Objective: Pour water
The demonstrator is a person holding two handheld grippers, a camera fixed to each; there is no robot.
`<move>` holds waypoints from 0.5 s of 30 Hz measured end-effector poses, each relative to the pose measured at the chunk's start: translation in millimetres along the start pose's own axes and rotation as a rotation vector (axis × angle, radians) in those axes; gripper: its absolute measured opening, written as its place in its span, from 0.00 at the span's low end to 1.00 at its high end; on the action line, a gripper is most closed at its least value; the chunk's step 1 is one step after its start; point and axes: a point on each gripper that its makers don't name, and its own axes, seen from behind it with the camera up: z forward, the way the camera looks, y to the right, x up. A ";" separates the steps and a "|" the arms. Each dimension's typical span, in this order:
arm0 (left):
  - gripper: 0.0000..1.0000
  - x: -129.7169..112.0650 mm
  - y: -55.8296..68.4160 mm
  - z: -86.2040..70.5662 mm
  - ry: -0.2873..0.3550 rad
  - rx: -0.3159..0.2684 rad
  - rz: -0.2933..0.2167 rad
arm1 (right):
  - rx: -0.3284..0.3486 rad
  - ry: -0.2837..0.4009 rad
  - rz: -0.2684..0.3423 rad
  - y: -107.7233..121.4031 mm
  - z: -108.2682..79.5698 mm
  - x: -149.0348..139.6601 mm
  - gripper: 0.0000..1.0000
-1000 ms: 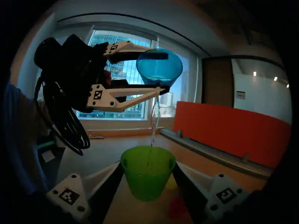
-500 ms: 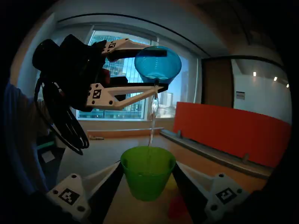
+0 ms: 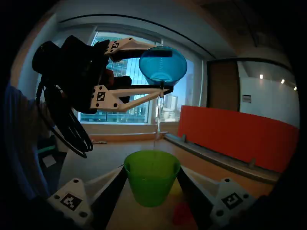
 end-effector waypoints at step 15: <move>0.86 1.8 3.4 3.8 0.003 0.000 0.046 | -0.001 0.005 0.005 0.4 0.5 0.4 0.91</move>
